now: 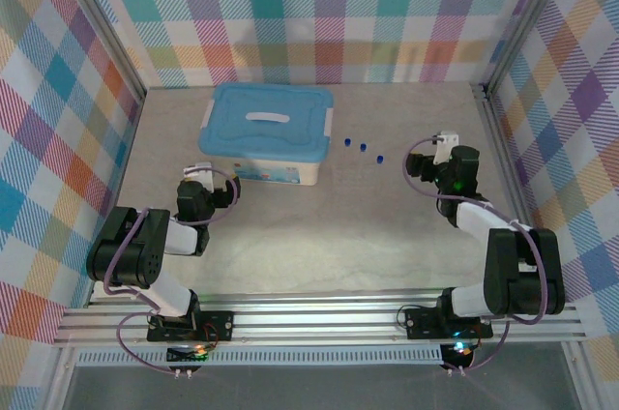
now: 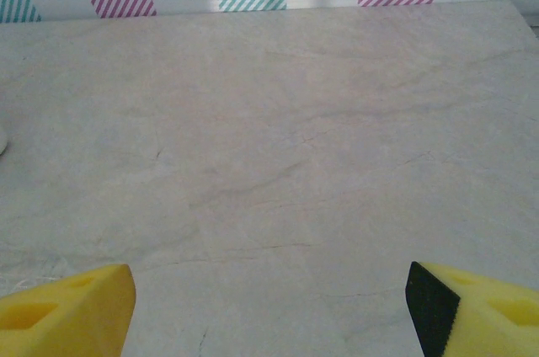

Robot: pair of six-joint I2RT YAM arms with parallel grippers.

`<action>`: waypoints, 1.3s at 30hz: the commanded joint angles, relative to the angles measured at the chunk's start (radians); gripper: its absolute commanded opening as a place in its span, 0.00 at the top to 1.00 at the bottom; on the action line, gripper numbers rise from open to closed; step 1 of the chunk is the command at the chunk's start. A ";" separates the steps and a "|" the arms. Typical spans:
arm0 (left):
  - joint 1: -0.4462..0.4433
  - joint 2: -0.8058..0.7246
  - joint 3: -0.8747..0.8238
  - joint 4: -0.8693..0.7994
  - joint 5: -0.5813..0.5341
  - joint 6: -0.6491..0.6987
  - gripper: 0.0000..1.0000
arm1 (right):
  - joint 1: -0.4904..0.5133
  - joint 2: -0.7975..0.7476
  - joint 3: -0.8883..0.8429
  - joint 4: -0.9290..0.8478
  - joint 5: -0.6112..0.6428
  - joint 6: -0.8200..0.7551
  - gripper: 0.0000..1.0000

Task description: Organize the chemistry lab equipment

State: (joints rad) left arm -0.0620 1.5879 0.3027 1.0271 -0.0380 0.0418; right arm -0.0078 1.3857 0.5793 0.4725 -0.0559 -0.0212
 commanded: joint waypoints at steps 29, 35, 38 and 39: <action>0.011 0.029 -0.119 0.311 -0.015 -0.015 0.00 | -0.035 0.121 -0.146 0.294 -0.189 0.003 0.18; 0.011 0.026 -0.121 0.310 -0.025 -0.015 0.00 | -0.035 0.122 -0.144 0.291 -0.190 0.001 0.01; 0.011 0.024 -0.135 0.325 -0.110 -0.046 0.00 | -0.035 0.121 -0.145 0.291 -0.185 0.003 0.01; 0.011 0.025 -0.135 0.325 -0.138 -0.058 0.00 | -0.034 0.121 -0.145 0.291 -0.184 0.001 0.01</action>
State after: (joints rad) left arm -0.0620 1.6093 0.1848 1.2873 -0.1028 0.0151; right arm -0.0399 1.5047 0.4374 0.7197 -0.2195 -0.0231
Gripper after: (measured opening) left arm 0.996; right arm 0.990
